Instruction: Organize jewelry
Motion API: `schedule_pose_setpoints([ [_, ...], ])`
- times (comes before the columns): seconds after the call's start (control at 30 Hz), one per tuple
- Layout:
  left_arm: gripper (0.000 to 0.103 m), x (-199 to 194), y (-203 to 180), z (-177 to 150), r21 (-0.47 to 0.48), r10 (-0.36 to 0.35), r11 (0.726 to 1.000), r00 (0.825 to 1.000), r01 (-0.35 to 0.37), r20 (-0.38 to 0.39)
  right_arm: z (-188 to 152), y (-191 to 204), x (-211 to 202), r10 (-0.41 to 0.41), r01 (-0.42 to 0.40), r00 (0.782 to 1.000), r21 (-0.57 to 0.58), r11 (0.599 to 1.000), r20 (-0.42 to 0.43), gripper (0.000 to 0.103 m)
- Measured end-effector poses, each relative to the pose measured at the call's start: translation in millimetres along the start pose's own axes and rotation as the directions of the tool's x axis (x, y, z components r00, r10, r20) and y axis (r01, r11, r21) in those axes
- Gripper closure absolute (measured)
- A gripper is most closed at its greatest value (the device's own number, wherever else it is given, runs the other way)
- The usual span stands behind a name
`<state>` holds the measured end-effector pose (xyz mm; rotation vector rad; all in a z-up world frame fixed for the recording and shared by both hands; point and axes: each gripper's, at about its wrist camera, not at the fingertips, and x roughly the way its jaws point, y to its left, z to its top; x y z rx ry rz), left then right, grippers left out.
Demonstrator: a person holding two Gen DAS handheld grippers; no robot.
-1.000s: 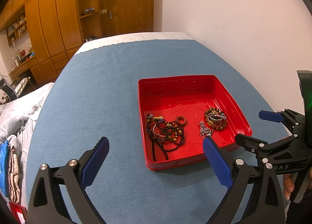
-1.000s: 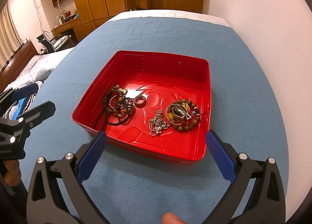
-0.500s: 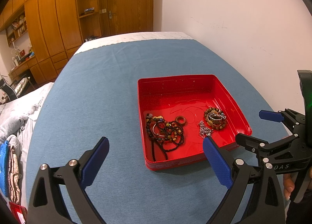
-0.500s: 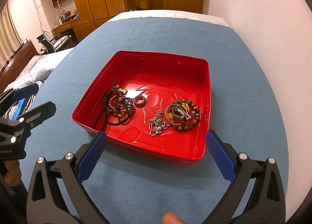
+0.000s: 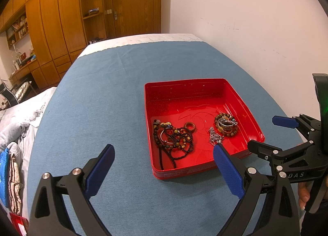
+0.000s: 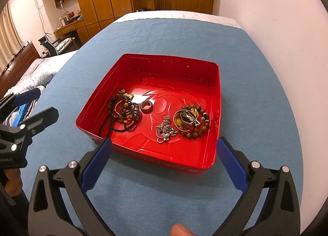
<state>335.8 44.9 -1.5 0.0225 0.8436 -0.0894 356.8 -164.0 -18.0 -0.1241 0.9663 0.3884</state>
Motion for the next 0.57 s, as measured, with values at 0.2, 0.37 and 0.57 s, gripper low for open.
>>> schedule_pose_setpoints([
  [0.2, 0.006, 0.3, -0.3, -0.2, 0.0, -0.001, 1.0, 1.0, 0.001, -0.002, 0.4, -0.5, -0.2, -0.001, 0.001, 1.0, 0.001, 1.0, 0.001, 0.003],
  [0.37, 0.006, 1.2, -0.1, 0.4, -0.01, -0.009, 1.0, 1.0, 0.009, -0.01, 0.3, -0.1, -0.4, 0.001, -0.001, 1.0, 0.0, 1.0, 0.001, 0.003],
  [0.57, 0.006, 1.8, 1.4, 0.3, -0.013, -0.006, 1.0, 1.0, 0.006, -0.011, 0.3, -0.1, -0.2, 0.0, 0.0, 1.0, 0.001, 1.0, 0.0, 0.003],
])
